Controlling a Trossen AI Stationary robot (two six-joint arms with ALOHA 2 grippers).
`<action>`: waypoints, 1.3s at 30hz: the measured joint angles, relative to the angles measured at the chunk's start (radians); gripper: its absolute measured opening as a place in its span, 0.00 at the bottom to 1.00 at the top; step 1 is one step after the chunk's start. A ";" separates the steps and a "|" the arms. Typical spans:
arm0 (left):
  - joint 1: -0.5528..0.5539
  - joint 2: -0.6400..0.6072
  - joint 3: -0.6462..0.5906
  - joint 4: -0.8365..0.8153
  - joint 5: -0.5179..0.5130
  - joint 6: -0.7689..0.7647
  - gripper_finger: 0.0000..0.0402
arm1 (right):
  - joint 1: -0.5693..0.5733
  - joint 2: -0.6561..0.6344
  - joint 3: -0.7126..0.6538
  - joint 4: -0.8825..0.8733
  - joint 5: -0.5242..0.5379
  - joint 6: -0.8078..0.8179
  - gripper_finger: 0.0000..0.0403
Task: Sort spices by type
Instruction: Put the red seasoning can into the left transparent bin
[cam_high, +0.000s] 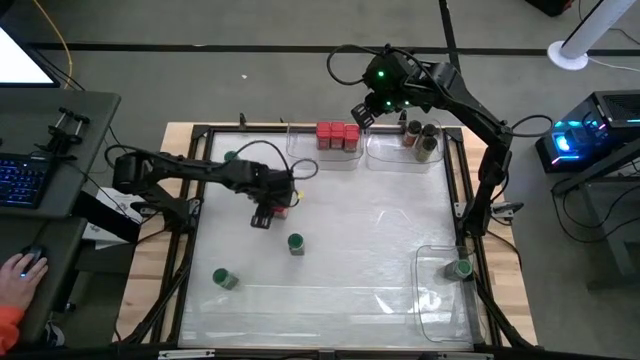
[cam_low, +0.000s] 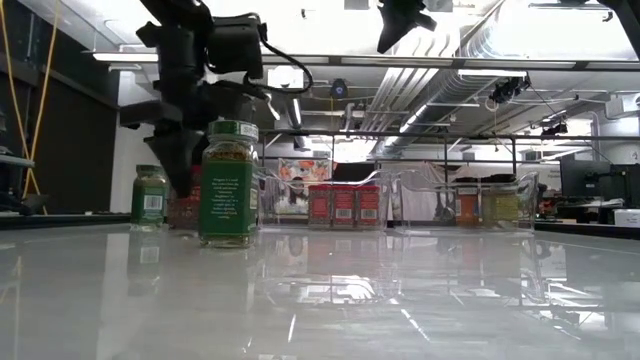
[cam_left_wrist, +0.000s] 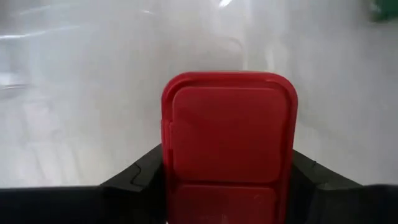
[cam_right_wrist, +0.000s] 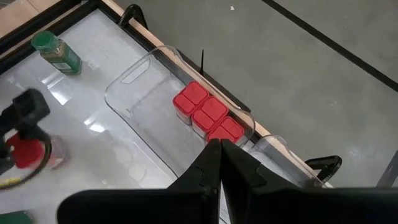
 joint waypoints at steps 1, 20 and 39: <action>0.012 -0.005 0.020 -0.002 -0.020 0.000 0.45 | 0.000 0.000 0.000 0.000 0.000 0.000 0.00; 0.480 0.172 0.553 0.159 -0.049 -0.567 0.45 | 0.000 0.000 0.000 -0.031 0.000 0.038 0.00; 0.493 0.310 0.548 0.125 -0.103 -0.857 0.45 | 0.020 0.000 0.000 -0.035 0.004 0.059 0.00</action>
